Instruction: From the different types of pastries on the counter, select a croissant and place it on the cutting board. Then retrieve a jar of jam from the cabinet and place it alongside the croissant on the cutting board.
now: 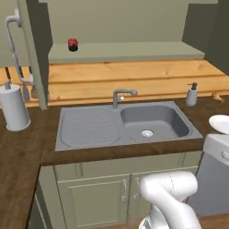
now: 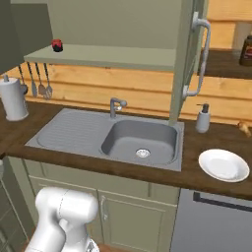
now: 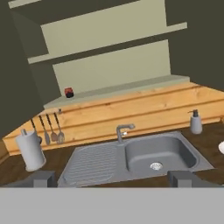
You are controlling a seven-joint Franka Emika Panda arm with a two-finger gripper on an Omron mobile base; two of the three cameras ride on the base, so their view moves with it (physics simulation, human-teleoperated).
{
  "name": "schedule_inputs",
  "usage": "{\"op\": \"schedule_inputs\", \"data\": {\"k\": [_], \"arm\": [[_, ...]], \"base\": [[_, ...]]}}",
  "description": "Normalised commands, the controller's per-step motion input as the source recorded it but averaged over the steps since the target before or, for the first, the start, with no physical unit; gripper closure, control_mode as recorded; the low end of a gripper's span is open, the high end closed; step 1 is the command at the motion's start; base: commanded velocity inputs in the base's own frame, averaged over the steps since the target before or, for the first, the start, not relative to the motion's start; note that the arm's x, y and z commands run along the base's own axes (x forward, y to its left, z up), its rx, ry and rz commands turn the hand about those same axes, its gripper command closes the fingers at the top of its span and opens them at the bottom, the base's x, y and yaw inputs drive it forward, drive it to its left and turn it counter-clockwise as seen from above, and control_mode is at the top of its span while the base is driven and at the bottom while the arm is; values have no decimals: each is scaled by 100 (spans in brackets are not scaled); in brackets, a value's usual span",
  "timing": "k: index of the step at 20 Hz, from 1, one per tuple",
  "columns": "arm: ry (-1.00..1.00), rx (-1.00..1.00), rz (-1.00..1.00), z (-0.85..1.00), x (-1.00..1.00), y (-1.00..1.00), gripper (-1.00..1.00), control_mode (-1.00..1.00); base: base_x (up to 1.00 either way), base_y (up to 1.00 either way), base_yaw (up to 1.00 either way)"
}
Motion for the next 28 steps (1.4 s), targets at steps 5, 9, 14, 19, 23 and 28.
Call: {"op": "schedule_inputs", "data": {"k": [5,9,14,19,23,28], "arm": [[0,0,0,0,0,0,-100,100],[0,0,0,0,0,0,-100,100],[0,0,0,0,0,0,-100,100],[0,0,0,0,0,0,-100,100],[0,0,0,0,0,0,-100,100],[2,0,0,9,0,0,-100,-100]], "base": [[75,35,0],[3,0,0],[94,23,-3],[19,5,0],[0,0,0],[0,0,0]]}}
